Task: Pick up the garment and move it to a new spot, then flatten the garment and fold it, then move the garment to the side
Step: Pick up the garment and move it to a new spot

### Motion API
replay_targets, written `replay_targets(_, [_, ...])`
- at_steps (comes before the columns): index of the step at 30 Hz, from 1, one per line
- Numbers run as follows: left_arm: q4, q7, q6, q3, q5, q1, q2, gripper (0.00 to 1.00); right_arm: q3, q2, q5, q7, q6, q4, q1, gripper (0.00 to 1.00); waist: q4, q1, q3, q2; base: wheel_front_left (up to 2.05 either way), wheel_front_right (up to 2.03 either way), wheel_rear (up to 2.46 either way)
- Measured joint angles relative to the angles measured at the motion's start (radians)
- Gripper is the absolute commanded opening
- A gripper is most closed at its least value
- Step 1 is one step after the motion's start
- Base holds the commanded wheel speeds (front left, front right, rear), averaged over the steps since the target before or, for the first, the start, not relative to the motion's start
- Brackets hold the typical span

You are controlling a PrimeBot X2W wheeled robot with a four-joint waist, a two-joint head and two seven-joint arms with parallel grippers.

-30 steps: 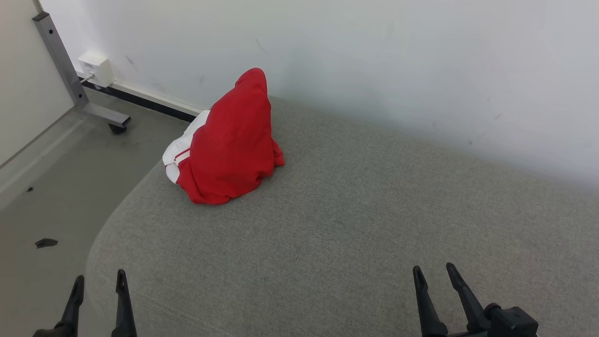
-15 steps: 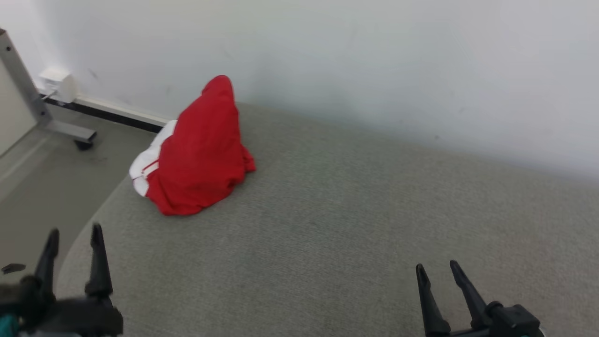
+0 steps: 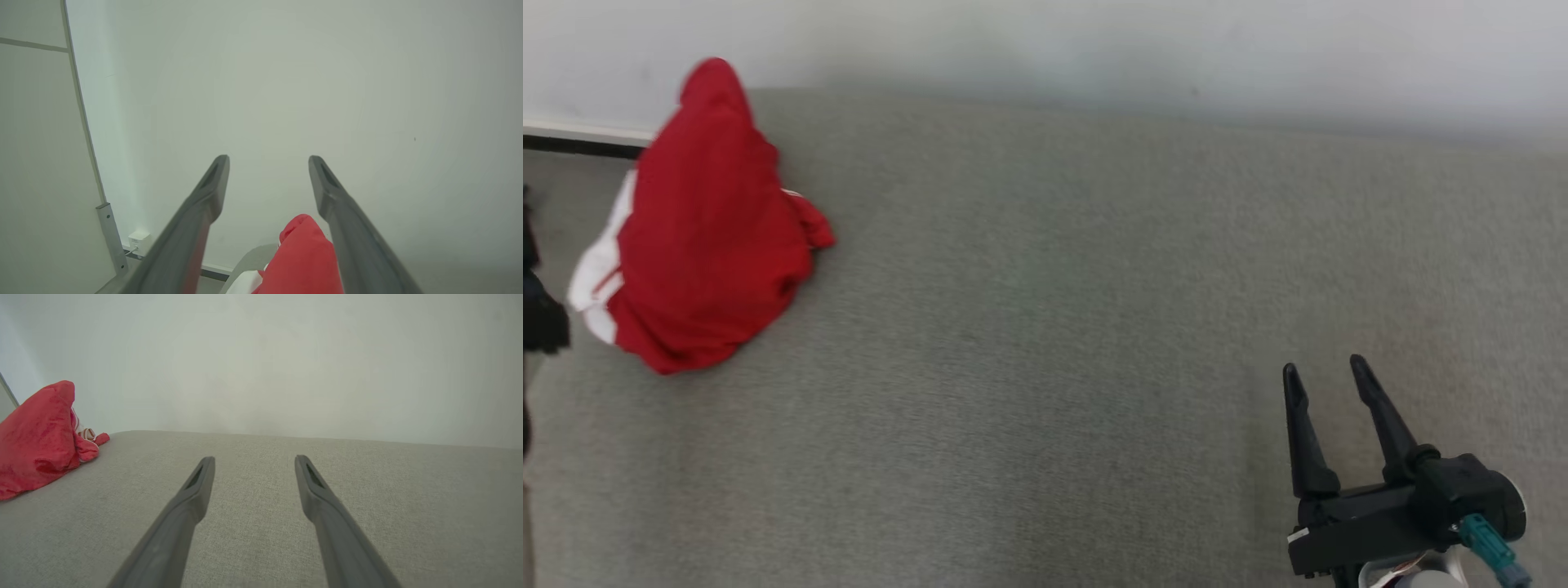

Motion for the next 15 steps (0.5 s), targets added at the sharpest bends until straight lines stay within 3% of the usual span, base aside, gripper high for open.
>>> replay_targets(8, [0.175,0.065,-0.011,-0.065,-0.016,-0.18,0.115,1.0,-0.032,0.0,-0.02,0.005,0.0,-0.047,-0.023,1.0,-0.101,0.0001,0.118,0.0,0.0,0.0,0.0])
replay_targets(15, [0.335,0.108,-0.016,-0.109,-0.055,-0.263,0.155,1.0,-0.041,0.0,-0.019,0.013,0.0,-0.063,-0.037,1.0,-0.16,0.0001,0.185,0.0001,0.0,0.0,0.0])
